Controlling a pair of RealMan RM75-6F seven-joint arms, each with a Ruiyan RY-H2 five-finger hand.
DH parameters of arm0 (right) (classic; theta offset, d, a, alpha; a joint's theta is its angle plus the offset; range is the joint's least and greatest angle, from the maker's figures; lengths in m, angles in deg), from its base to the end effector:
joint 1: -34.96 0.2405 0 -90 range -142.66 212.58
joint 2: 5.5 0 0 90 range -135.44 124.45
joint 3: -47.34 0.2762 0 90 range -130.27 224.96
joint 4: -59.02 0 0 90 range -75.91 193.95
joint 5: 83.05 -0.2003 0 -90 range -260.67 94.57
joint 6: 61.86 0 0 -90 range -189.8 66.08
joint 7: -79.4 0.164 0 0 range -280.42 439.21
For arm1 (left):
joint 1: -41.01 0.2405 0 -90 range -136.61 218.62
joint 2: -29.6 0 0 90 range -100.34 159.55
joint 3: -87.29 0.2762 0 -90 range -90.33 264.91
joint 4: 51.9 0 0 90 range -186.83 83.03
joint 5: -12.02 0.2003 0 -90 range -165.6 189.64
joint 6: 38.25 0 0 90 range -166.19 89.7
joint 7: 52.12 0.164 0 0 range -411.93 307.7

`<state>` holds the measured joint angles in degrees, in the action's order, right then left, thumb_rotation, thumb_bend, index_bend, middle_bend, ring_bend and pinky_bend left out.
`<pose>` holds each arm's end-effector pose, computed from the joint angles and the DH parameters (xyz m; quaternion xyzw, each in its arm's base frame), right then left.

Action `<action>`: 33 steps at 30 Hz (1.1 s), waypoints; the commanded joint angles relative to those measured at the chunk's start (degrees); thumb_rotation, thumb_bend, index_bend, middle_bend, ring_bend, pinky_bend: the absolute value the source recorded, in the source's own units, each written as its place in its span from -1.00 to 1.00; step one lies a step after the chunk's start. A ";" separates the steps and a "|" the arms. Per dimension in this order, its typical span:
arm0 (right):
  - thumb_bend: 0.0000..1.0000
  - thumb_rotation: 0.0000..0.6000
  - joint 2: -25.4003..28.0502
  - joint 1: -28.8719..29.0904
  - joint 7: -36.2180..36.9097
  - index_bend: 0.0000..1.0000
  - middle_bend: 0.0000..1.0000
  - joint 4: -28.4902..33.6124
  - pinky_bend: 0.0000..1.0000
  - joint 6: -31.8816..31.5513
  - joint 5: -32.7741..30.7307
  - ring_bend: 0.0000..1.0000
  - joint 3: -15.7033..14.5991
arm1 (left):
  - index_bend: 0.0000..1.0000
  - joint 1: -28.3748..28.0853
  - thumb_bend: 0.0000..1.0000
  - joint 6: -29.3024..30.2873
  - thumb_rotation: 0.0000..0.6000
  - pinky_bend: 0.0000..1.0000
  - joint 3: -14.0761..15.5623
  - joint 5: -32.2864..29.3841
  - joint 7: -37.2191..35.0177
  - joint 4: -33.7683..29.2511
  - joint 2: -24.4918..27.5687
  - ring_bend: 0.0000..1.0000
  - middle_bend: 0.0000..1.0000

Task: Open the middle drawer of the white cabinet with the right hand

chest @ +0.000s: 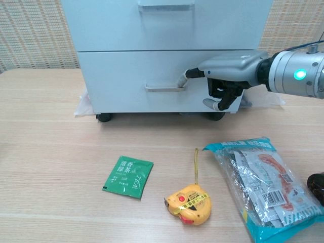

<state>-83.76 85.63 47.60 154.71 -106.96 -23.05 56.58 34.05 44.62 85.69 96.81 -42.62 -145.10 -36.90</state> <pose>-0.1099 -0.3719 0.0084 0.8401 -0.2712 0.2979 0.3632 -0.3190 0.2084 0.1530 -0.6300 -0.3647 -0.3462 0.5918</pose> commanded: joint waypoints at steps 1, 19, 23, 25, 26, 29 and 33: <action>-0.03 1.00 -0.05 0.33 -0.38 -0.71 0.85 0.03 0.77 -0.16 -0.29 0.89 -0.46 | -0.78 0.08 -0.28 -0.02 1.00 -0.76 0.09 -0.01 -0.16 0.07 -0.07 -0.93 -1.00; -0.04 1.00 1.10 1.07 -3.22 -0.71 0.85 3.94 0.77 -2.80 -0.19 0.89 -4.24 | -0.78 0.26 -0.28 0.11 1.00 -0.76 0.29 0.36 -0.26 0.39 -0.41 -0.93 -1.00; -0.05 1.00 1.46 1.18 -4.00 -0.71 0.85 5.32 0.77 -3.31 0.28 0.89 -5.01 | -0.78 0.25 -0.28 0.08 1.00 -0.76 0.25 0.31 -0.27 0.47 -0.49 -0.93 -1.00; -0.05 1.00 1.68 1.16 -4.44 -0.71 0.85 6.19 0.77 -3.72 0.67 0.89 -5.41 | -0.78 0.25 -0.28 0.08 1.00 -0.76 0.24 0.32 -0.27 0.52 -0.53 -0.93 -1.00; -0.05 1.00 1.77 1.15 -4.60 -0.71 0.85 6.56 0.77 -3.89 0.85 0.89 -5.57 | -0.78 0.23 -0.28 0.04 1.00 -0.76 0.24 0.31 -0.26 0.54 -0.53 -0.93 -1.00; -0.05 1.00 2.09 1.08 -5.00 -0.71 0.85 7.72 0.77 -4.36 1.35 0.89 -6.07 | -0.78 0.23 -0.28 -0.01 1.00 -0.76 0.22 0.25 -0.34 0.63 -0.62 -0.93 -1.00; -0.05 1.00 2.47 0.97 -5.58 -0.71 0.85 9.05 0.77 -4.93 2.09 0.89 -6.70 | -0.78 0.23 -0.28 -0.07 1.00 -0.76 0.25 0.26 -0.44 0.79 -0.66 -0.93 -1.00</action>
<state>-81.39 86.64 42.16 163.57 -111.73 -21.14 50.04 34.28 44.54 85.94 97.07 -43.06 -144.30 -37.57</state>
